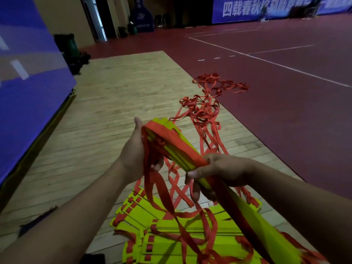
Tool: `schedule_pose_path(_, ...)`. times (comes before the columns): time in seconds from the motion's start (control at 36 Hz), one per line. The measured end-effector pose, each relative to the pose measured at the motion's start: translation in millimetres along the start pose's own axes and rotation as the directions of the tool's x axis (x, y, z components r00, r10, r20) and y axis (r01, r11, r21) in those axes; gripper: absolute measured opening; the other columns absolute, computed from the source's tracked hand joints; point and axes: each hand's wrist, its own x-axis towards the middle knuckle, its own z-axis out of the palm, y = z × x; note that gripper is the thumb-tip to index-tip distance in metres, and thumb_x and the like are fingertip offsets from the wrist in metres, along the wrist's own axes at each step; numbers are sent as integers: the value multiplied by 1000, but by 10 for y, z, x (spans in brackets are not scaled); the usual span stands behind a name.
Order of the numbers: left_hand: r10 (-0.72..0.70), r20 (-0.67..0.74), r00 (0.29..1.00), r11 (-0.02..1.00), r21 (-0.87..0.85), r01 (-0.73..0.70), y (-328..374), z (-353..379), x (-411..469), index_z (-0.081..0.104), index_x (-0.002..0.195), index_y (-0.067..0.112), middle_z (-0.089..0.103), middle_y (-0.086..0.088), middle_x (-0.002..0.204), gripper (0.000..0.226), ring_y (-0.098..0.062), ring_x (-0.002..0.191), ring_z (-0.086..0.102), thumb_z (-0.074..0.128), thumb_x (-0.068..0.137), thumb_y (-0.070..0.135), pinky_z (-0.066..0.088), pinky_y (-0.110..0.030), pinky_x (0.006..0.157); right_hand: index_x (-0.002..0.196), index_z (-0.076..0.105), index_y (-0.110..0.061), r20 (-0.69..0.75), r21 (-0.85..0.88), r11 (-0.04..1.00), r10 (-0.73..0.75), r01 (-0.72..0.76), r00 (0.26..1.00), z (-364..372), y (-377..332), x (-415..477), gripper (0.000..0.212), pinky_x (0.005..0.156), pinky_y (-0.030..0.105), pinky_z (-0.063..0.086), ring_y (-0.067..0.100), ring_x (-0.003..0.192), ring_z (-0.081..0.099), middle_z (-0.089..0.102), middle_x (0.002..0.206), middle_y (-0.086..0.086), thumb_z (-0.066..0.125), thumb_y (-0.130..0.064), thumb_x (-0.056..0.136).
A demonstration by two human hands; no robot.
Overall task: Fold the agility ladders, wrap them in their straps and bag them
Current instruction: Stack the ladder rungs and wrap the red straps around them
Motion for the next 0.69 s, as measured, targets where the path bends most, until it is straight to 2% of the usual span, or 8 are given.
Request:
schedule_pose_path(0.08, 151, 49, 987, 987, 41, -153, -26, -24, 26, 67, 102, 1, 60, -21, 76, 104, -17, 35, 41, 16, 78, 87, 33, -18, 36, 108, 64, -6, -74, 28, 998, -52, 54, 996, 18, -13, 41, 22, 62, 32, 50, 21, 62, 59, 61, 77, 10, 63, -25, 97)
schedule_pose_path(0.17, 215, -29, 976, 944, 263, -200, -19, 12, 17, 60, 100, -4, 61, -20, 73, 106, -13, 38, 38, 46, 63, 95, 30, -18, 39, 99, 65, -10, -151, 4, 998, -56, 57, 987, 81, -36, 91, 14, 64, 33, 50, 20, 66, 58, 58, 75, 6, 64, -23, 97)
schedule_pose_path(0.25, 174, -208, 962, 945, 311, -104, -47, 68, 62, 59, 94, 6, 62, -11, 68, 73, -13, 38, 40, 70, 69, 74, 30, -19, 36, 91, 57, -12, -253, -54, 998, -54, 41, 966, 196, -39, 167, 12, 60, 28, 51, 15, 63, 55, 54, 73, 4, 62, -20, 99)
schedule_pose_path(0.33, 112, -345, 932, 967, 254, -22, -82, 126, 128, 58, 113, 9, 65, -6, 71, 72, -15, 42, 47, 70, 75, 68, 34, -21, 39, 108, 55, -2, -425, -189, 982, -98, 17, 900, 304, 3, 315, 23, 58, 29, 48, 17, 63, 52, 52, 76, 8, 59, -24, 101)
schedule_pose_path(0.44, 117, -441, 890, 954, 298, 22, -114, 184, 176, 60, 97, 11, 55, 1, 56, 53, -15, 46, 49, 72, 80, 60, 37, -23, 45, 126, 50, -13, -529, -502, 862, -239, -73, 814, 450, 64, 525, 26, 56, 23, 43, 6, 60, 50, 53, 77, -5, 55, -25, 103)
schedule_pose_path(0.53, 158, -482, 862, 960, 279, -20, -64, 210, 181, 63, 94, 8, 63, -11, 67, 45, -18, 52, 51, 66, 76, 49, 38, -27, 50, 127, 47, -15, -534, -611, 785, -308, -107, 787, 474, 39, 533, 31, 57, 23, 43, 5, 65, 51, 54, 82, -7, 57, -30, 102)
schedule_pose_path(0.61, 237, -469, 851, 953, 281, -110, 14, 238, 163, 63, 91, 16, 73, -18, 90, 28, -20, 67, 62, 62, 85, 42, 44, -29, 59, 117, 50, -19, -466, -518, 855, -287, 4, 837, 425, -66, 427, 36, 69, 33, 49, 11, 73, 54, 54, 87, -2, 66, -42, 95)
schedule_pose_path(0.69, 322, -373, 870, 942, 221, -254, 99, 280, 114, 62, 91, 13, 72, -8, 79, 20, -19, 68, 65, 57, 95, 32, 51, -37, 70, 111, 57, -26, -423, -257, 957, -239, 137, 874, 339, -180, 292, 31, 87, 30, 51, 9, 92, 62, 63, 101, -5, 66, -49, 92)
